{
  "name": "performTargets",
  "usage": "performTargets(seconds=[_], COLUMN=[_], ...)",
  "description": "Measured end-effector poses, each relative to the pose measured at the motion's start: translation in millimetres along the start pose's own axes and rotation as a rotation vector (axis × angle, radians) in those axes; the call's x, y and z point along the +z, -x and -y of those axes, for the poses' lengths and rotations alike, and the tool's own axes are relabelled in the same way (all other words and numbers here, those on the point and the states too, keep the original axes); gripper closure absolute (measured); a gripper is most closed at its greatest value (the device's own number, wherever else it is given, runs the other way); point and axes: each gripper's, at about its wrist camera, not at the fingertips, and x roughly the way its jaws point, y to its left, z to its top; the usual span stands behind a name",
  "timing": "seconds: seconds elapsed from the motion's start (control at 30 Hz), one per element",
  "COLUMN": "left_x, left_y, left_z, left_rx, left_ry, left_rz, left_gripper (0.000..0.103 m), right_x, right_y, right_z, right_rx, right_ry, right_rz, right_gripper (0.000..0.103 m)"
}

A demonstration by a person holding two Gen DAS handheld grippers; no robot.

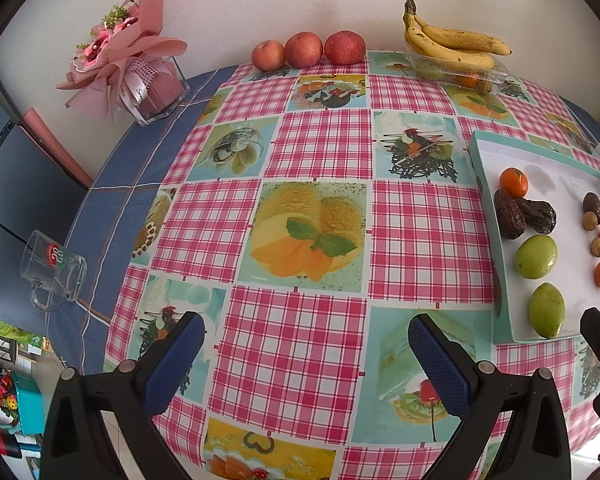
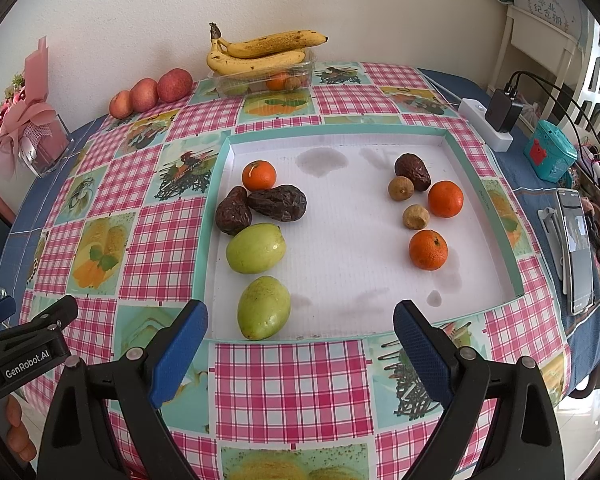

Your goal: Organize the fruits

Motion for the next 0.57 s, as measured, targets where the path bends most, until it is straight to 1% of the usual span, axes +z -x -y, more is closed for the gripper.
performTargets(seconds=[0.57], left_x=[0.9], left_y=[1.4], left_z=[-2.4], left_rx=[0.002], left_ry=[0.008], left_rz=[0.006], left_gripper=[0.0], right_x=[-1.4], right_y=[0.8], right_z=[-0.6], right_rx=[0.0], right_ry=[0.002], right_rz=[-0.003], right_gripper=[0.009])
